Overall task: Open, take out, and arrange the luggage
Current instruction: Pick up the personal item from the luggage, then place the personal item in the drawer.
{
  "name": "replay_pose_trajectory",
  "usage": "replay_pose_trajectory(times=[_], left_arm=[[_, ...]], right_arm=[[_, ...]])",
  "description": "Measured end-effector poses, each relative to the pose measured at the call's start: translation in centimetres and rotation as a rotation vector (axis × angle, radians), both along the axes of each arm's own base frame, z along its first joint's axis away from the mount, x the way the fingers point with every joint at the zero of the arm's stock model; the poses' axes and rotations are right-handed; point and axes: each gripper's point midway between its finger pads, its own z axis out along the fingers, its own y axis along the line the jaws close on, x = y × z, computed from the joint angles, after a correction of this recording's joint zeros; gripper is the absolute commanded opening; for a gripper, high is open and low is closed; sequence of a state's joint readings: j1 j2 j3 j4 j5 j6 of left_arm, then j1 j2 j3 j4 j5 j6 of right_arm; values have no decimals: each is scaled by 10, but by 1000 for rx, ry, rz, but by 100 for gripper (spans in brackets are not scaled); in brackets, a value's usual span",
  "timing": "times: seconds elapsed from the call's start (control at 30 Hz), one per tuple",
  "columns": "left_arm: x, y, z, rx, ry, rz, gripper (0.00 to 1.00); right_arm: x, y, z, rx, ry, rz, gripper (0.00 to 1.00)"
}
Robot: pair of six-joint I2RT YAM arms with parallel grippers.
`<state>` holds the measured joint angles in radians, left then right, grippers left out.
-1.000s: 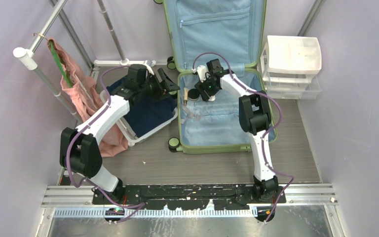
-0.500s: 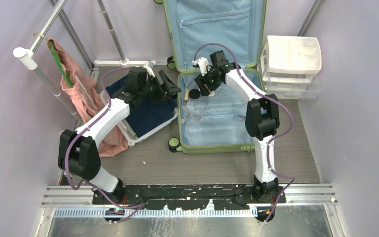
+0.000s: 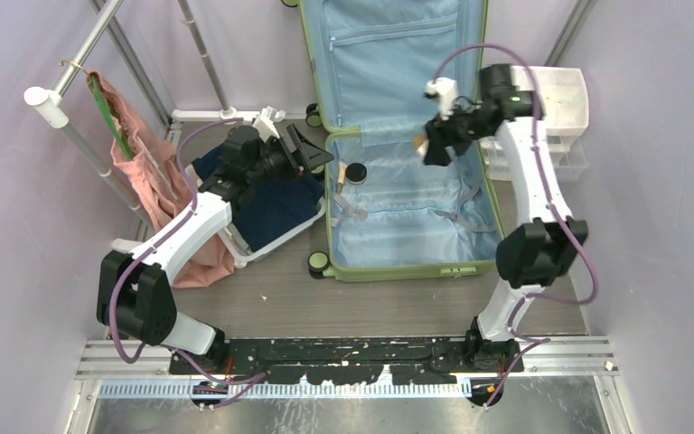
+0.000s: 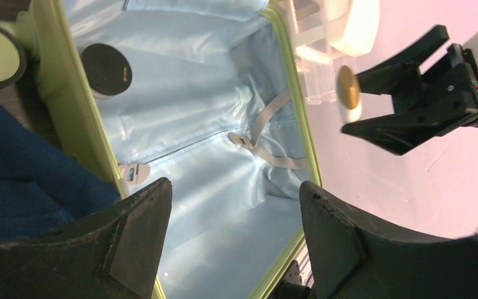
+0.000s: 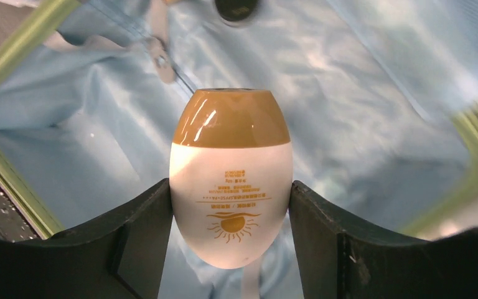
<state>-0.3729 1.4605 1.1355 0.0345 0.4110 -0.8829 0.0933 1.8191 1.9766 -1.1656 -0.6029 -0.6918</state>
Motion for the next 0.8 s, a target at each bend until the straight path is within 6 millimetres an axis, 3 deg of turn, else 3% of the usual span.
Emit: replay_pose_trajectory(times=[0.2, 0.33, 0.5, 0.63, 0.8], left_arm=[[-1, -3, 6, -32, -52, -23, 75], [-4, -6, 7, -49, -65, -42, 75], [-6, -9, 8, -68, -70, -59, 75], [-8, -10, 7, -73, -71, -71, 75], [-12, -9, 3, -72, -67, -74, 75]], right_arm=[[-16, -103, 47, -50, -147, -198, 17], [-28, -152, 63, -133, -224, -301, 19], [-22, -197, 64, -265, -292, -319, 21], [-11, -213, 51, -325, -298, -282, 22], [18, -230, 28, -386, -284, -216, 26]])
